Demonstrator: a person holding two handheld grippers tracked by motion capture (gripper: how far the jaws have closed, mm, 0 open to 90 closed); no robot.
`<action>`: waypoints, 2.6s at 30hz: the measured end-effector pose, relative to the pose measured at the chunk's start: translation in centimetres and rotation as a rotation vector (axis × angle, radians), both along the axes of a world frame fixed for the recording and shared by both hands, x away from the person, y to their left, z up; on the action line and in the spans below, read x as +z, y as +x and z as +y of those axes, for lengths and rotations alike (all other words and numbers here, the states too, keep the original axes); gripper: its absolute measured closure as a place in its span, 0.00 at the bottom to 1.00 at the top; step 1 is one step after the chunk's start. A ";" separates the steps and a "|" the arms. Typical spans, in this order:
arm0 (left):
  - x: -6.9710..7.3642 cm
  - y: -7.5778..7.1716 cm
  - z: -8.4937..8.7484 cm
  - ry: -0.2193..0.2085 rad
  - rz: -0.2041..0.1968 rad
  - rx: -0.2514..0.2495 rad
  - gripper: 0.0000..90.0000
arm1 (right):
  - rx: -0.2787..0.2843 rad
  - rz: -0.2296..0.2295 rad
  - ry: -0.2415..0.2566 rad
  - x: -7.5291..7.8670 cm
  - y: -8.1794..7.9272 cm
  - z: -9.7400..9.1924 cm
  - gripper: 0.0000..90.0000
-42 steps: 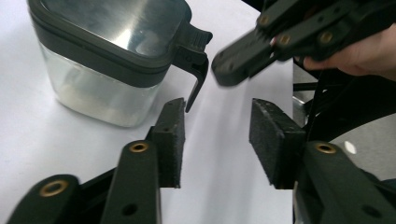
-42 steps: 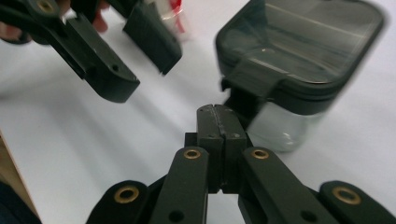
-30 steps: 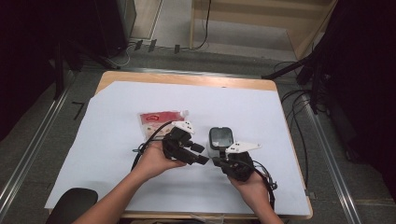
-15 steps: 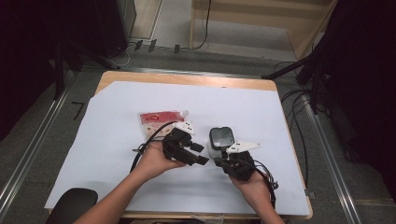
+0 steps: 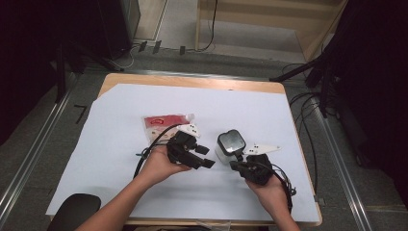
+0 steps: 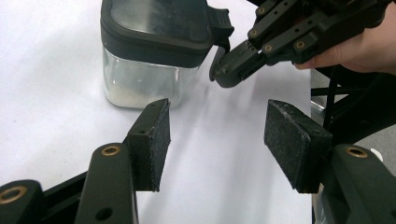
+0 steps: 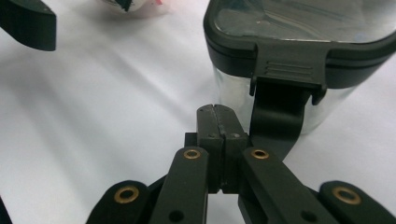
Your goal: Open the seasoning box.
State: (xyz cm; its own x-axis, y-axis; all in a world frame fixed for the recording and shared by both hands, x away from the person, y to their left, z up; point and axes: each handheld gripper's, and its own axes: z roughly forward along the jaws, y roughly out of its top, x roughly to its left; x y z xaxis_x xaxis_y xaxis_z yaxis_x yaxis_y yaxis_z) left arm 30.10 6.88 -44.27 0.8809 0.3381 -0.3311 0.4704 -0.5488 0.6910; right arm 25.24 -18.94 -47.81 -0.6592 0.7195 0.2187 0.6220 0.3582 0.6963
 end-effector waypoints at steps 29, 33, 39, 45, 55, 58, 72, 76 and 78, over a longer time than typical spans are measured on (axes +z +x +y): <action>-1.0 0.0 -1.6 0.013 -0.006 -0.014 0.45 | -0.125 0.033 -0.009 0.2 1.9 -5.4 1.00; -1.4 0.1 -2.3 0.010 0.000 -0.017 0.44 | -0.128 0.024 -0.025 0.1 2.4 -5.5 1.00; -1.8 0.4 -3.4 0.000 -0.005 0.005 0.44 | -0.155 0.032 -0.015 0.0 3.5 -5.8 1.00; -1.7 1.1 -4.8 -0.004 -0.024 0.026 0.44 | -0.172 0.021 -0.026 -0.4 4.5 -5.7 1.00; -2.2 2.0 -6.1 -0.002 -0.050 0.052 0.45 | -0.168 0.017 -0.014 -0.7 6.2 -5.9 1.00; -2.4 2.1 -6.2 0.003 -0.070 0.045 0.46 | -0.169 0.013 -0.016 -0.7 6.4 -5.7 1.00; -2.1 2.6 -5.6 0.010 -0.104 0.060 0.36 | -0.160 0.029 -0.014 -0.3 6.2 -5.5 1.00; -2.2 3.0 -5.6 -0.007 -0.114 0.076 0.31 | -0.153 0.027 -0.009 -0.3 6.3 -5.6 1.00; -2.2 3.3 -5.6 -0.011 -0.119 0.074 0.30 | -0.153 0.033 -0.006 -0.3 6.3 -5.6 1.00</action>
State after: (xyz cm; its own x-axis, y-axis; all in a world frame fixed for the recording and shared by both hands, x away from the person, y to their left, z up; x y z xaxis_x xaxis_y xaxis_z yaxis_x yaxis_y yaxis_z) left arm 33.37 1.31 -46.46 0.8870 0.4004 -0.2299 0.4237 -0.5077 0.7502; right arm 31.52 -24.57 -48.11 -0.5340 0.8126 0.2335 0.6922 0.2616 0.6726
